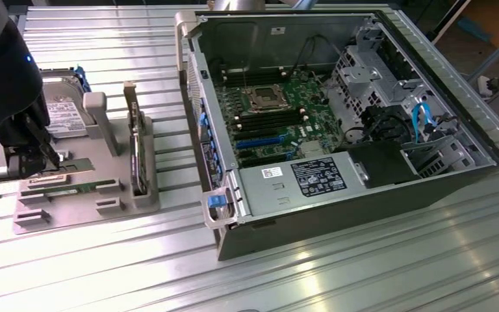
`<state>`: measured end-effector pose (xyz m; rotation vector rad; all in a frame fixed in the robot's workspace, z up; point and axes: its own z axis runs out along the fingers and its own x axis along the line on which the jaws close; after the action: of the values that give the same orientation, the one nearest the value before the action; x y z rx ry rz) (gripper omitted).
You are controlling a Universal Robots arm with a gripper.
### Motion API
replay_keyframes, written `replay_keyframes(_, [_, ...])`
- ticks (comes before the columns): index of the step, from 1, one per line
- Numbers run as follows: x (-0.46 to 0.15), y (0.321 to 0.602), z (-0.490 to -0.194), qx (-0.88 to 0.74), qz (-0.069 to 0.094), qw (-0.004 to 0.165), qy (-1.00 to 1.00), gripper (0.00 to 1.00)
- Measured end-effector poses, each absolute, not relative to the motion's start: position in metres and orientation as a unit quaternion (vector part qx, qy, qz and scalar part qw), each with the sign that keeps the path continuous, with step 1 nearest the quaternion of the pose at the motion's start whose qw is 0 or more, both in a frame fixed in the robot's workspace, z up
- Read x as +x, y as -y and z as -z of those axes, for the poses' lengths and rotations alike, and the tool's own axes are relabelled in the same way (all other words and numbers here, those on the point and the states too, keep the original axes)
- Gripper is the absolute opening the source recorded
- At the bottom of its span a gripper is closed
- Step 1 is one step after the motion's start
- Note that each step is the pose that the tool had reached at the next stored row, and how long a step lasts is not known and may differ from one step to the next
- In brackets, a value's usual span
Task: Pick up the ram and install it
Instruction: 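Pick up the ram and move it above insertion slot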
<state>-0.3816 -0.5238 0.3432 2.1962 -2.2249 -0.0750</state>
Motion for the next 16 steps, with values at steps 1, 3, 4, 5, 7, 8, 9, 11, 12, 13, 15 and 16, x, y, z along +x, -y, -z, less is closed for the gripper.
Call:
replay_keyframes(1, [-0.382,0.524,-0.345,0.702,0.024,0.007,0.711,0.12])
replay_keyframes(3, [-0.382,0.524,-0.347,0.702,0.024,0.007,0.711,0.12])
replay_keyframes(4, [-0.382,0.524,-0.348,0.702,0.024,0.007,0.711,0.12])
replay_keyframes(5, [-0.382,0.524,-0.350,0.702,0.024,0.007,0.711,0.12])
replay_keyframes(7, [-0.382,0.524,-0.352,0.702,0.024,0.007,0.711,0.12])
replay_keyframes(8, [-0.382,0.524,-0.353,0.702,0.024,0.007,0.711,0.12])
replay_keyframes(9, [-0.382,0.524,-0.354,0.702,0.024,0.007,0.711,0.12])
replay_keyframes(11, [-0.382,0.524,-0.356,0.702,0.024,0.007,0.711,0.12])
replay_keyframes(12, [-0.382,0.524,-0.357,0.702,0.024,0.007,0.711,0.12])
replay_keyframes(13, [-0.382,0.524,-0.359,0.702,0.024,0.007,0.711,0.12])
replay_keyframes(15, [-0.382,0.524,-0.363,0.702,0.024,0.007,0.711,0.12])
replay_keyframes(16, [-0.382,0.524,-0.364,0.702,0.024,0.007,0.711,0.12])
